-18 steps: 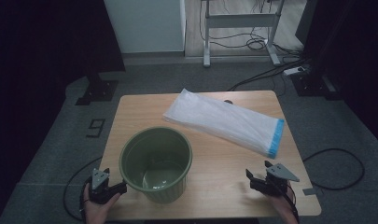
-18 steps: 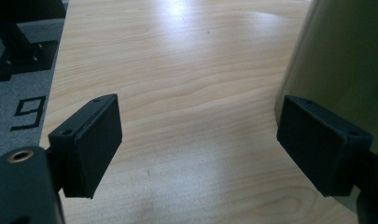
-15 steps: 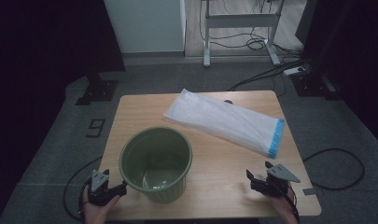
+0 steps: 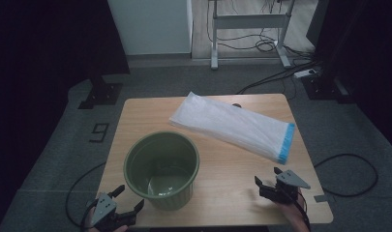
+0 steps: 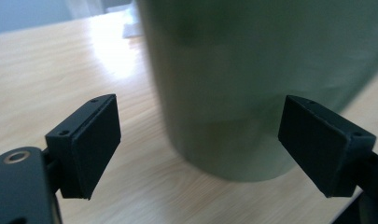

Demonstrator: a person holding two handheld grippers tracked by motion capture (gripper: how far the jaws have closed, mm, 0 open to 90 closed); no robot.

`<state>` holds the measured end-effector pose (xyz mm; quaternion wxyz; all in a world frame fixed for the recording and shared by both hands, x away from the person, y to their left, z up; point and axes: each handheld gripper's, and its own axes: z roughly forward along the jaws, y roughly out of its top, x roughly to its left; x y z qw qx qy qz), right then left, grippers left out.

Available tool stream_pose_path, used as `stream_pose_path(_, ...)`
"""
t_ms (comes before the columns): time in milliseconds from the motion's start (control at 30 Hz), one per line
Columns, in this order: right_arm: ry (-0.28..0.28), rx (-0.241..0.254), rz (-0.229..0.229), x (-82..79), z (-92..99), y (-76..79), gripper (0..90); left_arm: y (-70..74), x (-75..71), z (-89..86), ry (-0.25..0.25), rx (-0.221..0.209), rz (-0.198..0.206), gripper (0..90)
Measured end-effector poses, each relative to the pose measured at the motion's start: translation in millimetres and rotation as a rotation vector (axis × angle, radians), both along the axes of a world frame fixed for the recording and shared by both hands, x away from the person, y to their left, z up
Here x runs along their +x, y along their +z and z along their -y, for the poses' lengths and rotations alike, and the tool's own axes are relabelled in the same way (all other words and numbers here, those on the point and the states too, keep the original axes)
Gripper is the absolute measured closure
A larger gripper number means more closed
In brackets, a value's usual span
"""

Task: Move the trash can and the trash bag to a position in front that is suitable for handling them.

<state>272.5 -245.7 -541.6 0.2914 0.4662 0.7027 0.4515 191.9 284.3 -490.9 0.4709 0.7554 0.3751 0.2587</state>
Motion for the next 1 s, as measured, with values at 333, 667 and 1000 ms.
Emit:
stream_pose_path(333,0.037,-0.004,0.006,-0.6,-3.6,-0.6,14.8,2.1,19.0,23.7,-0.131,-0.005,-0.002,11.2)
stream_pose_path(667,0.04,0.015,0.024,-1.3,-1.9,1.9,15.1,-3.0,53.8,46.8,-0.19,-0.011,-0.023,12.7)
stream_pose_path(1000,0.029,0.019,0.027,-0.8,2.3,2.2,15.1,-0.1,92.3,86.2,-0.247,0.018,-0.036,14.0)
